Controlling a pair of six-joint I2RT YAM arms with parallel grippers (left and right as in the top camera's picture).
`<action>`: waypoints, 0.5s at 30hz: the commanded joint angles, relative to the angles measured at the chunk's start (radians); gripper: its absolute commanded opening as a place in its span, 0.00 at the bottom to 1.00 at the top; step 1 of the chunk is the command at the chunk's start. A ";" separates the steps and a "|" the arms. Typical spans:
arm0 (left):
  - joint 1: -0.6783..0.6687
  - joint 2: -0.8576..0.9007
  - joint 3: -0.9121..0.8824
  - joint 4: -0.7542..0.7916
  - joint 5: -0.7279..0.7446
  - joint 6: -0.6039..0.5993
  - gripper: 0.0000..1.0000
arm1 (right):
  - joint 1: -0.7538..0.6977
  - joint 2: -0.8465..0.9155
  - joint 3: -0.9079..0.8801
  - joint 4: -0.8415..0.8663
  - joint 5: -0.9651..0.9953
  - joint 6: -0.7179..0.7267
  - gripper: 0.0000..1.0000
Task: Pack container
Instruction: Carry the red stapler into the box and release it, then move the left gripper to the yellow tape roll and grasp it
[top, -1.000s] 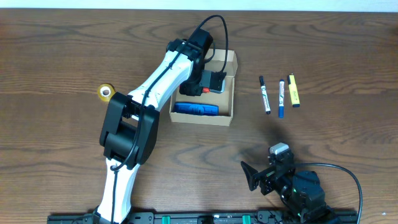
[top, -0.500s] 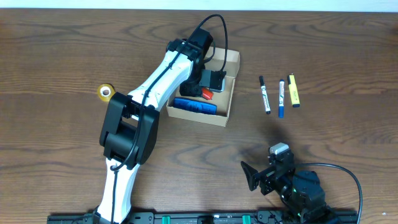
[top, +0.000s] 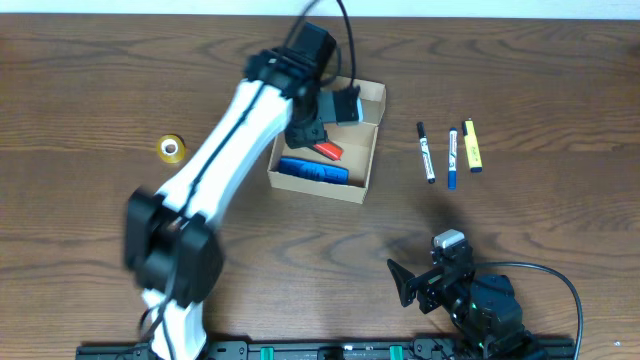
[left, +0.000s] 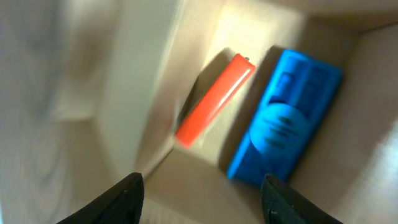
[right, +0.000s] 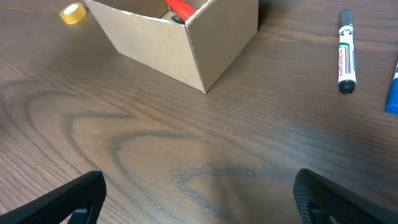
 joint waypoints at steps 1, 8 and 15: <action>0.017 -0.130 0.019 -0.049 -0.013 -0.169 0.61 | 0.008 -0.006 -0.003 0.000 0.003 -0.014 0.99; 0.148 -0.261 0.019 -0.192 -0.056 -0.375 0.62 | 0.008 -0.006 -0.003 0.000 0.003 -0.014 0.99; 0.394 -0.243 0.017 -0.238 -0.039 -0.536 0.60 | 0.008 -0.006 -0.003 0.000 0.003 -0.014 0.99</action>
